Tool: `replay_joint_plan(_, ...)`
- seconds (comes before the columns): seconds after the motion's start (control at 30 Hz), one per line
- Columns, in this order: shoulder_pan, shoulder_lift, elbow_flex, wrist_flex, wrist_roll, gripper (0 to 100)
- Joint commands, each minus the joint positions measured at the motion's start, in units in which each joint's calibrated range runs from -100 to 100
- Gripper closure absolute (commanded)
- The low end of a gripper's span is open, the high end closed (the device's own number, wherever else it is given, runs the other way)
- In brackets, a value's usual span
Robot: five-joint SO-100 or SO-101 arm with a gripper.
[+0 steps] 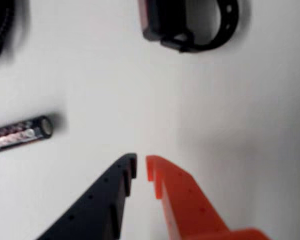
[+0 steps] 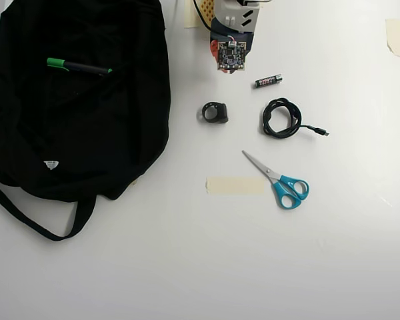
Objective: Put the green marker into the black bag
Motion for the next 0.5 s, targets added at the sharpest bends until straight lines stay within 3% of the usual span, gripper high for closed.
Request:
replay_joint_plan(0.0,-1.48,-5.08,1.56,-0.37,0.19,98)
replay_joint_plan(0.47,-3.72,-22.84,10.28,0.58,0.24,98)
